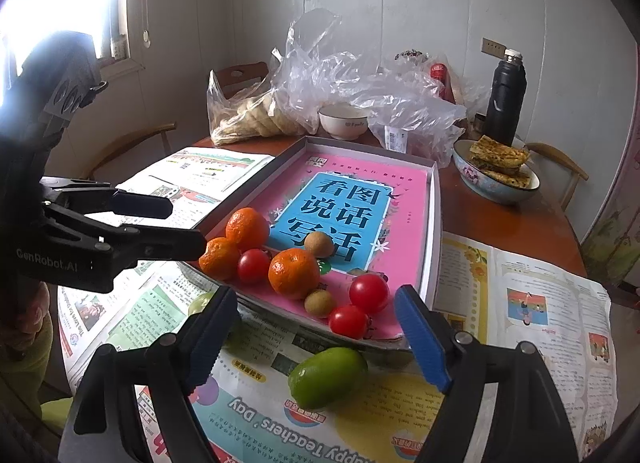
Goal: Organize fruits
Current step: 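Withdraw both open grippers from the box toward the green fruits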
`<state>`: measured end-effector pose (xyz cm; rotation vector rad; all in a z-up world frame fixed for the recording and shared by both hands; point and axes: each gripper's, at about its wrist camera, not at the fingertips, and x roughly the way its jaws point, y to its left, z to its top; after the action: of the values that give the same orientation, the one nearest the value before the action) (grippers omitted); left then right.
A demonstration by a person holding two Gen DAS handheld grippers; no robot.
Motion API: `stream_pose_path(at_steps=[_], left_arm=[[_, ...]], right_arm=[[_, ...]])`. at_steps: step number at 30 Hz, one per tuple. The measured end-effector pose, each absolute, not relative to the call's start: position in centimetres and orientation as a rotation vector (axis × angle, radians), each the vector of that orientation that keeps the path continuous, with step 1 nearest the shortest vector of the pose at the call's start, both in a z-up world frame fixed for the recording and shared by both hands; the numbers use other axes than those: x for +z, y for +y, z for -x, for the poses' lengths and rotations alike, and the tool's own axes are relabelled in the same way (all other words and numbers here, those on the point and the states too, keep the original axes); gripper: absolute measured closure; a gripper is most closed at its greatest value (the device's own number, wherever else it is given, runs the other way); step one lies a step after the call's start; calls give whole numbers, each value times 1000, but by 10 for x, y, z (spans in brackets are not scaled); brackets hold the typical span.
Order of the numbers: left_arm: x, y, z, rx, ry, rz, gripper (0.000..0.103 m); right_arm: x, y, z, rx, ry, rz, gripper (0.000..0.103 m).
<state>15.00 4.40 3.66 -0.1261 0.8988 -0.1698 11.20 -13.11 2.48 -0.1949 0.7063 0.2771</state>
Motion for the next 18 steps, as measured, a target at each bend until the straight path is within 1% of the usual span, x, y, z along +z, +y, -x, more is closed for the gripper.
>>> stream_pose_path(at_steps=[18], left_arm=[[36, 44, -134, -185, 908, 118, 28]], right_arm=[[26, -151, -99, 227, 710, 171, 19]])
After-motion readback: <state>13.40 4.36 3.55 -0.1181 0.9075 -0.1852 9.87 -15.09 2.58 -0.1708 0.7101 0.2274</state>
